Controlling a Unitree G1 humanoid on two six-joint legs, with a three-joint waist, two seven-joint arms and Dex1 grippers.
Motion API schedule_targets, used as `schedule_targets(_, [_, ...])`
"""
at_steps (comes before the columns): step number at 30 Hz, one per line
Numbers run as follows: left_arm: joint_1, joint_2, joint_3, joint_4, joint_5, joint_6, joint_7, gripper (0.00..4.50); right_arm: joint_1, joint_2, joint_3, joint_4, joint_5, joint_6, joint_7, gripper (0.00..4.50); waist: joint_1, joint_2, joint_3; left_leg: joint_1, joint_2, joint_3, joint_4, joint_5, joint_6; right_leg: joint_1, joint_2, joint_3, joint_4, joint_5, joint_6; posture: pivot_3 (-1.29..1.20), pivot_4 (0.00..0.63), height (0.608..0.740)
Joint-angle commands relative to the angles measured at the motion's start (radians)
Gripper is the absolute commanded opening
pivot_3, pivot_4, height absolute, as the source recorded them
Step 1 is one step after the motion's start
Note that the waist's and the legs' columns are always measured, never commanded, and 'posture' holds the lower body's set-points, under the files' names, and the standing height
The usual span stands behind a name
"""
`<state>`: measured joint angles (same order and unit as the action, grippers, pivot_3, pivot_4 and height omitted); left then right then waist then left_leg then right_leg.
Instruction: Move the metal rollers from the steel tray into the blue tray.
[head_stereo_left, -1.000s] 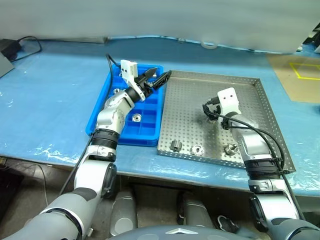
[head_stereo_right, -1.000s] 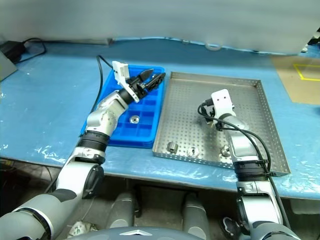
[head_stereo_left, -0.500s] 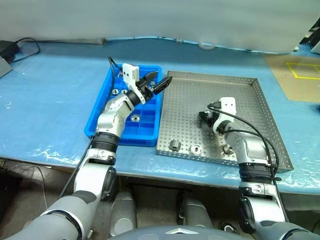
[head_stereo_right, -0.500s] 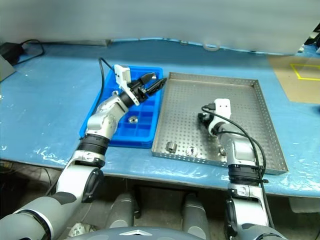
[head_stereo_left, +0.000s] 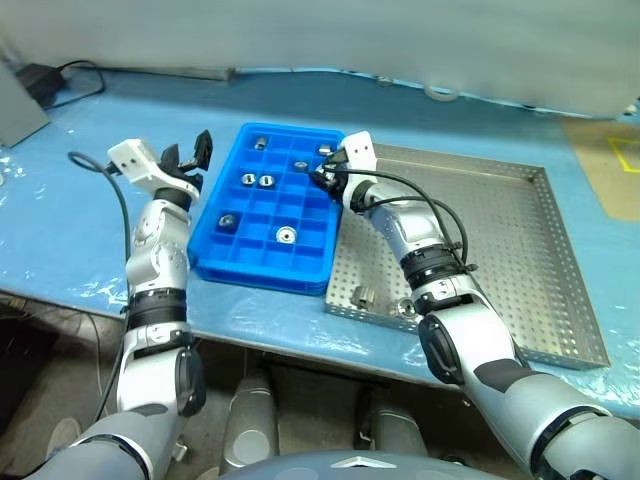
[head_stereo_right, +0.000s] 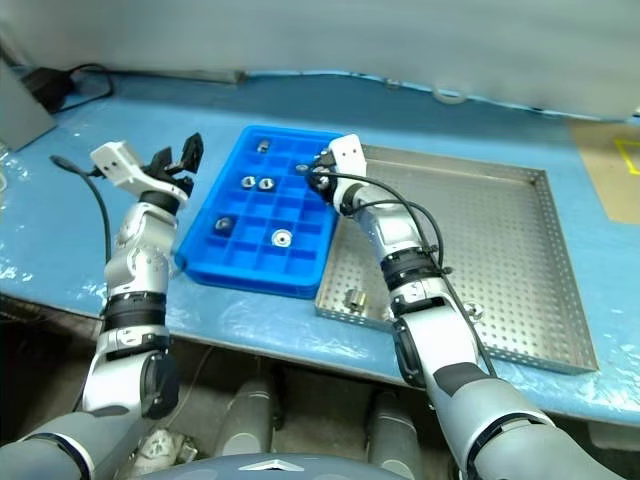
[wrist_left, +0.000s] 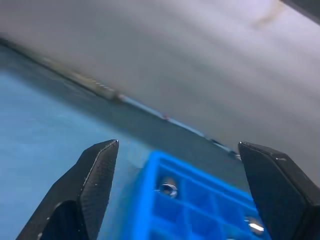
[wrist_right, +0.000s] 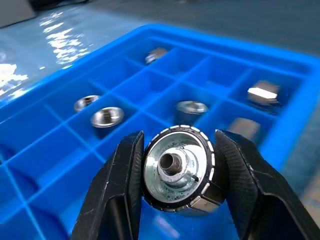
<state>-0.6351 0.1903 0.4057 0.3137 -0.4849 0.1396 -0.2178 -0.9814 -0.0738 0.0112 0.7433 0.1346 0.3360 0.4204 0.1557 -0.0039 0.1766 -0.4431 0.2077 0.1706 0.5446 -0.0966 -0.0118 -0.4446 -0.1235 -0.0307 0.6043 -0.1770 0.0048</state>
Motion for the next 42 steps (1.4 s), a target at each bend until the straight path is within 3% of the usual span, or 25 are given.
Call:
schedule_targets(1, [0.036,-0.001,-0.001,-0.122,-0.009,0.018,0.041,4.22,-0.036,-0.01,0.018,0.066,-0.032,-0.046,0.023,1.81,0.02,0.0,0.0,0.0,0.0,0.0,0.0,0.0,0.0,0.0,0.0,-0.001,0.0,0.0,0.0,0.33,0.15,0.74])
schedule_targets(9, [0.004,-0.004,-0.027,-0.082,-0.012,0.031,0.035,4.22,0.04,-0.017,0.043,-0.01,-0.046,-0.033,0.073,4.47,0.029,0.0,0.0,0.005,0.0,-0.003,-0.002,0.002,-0.003,0.003,0.0,0.0,0.004,-0.005,0.008,0.28,0.15,0.74])
schedule_targets(19, [-0.166,-0.055,-0.095,0.167,0.01,-0.015,-0.082,4.22,0.213,-0.117,-0.007,-0.364,-0.01,0.069,0.064,4.47,0.018,0.0,0.0,0.003,-0.001,-0.003,-0.001,0.003,-0.005,0.004,0.001,0.003,0.002,-0.001,0.005,0.03,0.15,0.74])
schedule_targets(25, [-0.293,-0.098,-0.118,0.366,0.026,-0.066,-0.167,4.22,0.364,-0.179,-0.089,-0.625,0.02,0.167,-0.006,4.47,-0.029,-0.001,0.0,0.002,-0.001,-0.002,-0.001,0.003,-0.005,0.004,0.002,0.004,0.001,-0.001,0.005,-0.13,0.15,0.74])
schedule_targets(29, [-0.357,-0.12,-0.12,0.466,0.037,-0.101,-0.208,4.22,0.447,-0.159,-0.1,-0.857,0.185,0.276,0.09,4.47,-0.069,-0.001,0.0,0.003,-0.001,-0.001,-0.001,0.003,-0.004,0.003,0.002,0.005,0.0,-0.001,0.005,-0.15,0.15,0.74])
schedule_targets(32, [-0.372,-0.12,-0.117,0.49,0.043,-0.128,-0.223,4.22,0.447,-0.139,-0.073,-0.917,0.249,0.32,0.125,4.47,-0.097,-0.001,0.0,0.004,0.001,0.0,-0.001,0.002,-0.003,0.002,0.006,0.006,0.0,-0.001,0.005,-0.11,0.15,0.74])
schedule_targets(38, [-0.299,-0.092,-0.074,0.42,0.029,-0.123,-0.174,4.22,0.313,-0.038,-0.034,-0.842,0.404,0.384,0.227,2.51,-0.107,0.0,0.0,0.005,0.005,0.0,-0.001,0.003,-0.004,0.002,0.01,0.005,0.0,0.0,0.002,-0.01,0.15,0.74])
schedule_targets(42, [-0.24,-0.069,-0.043,0.319,0.025,-0.122,-0.116,4.22,0.223,-0.046,0.065,-0.704,0.348,0.346,0.327,1.13,-0.082,-0.001,0.0,0.004,0.008,0.0,-0.001,0.003,-0.004,0.002,0.011,0.005,0.0,0.001,0.001,0.09,0.15,0.74])
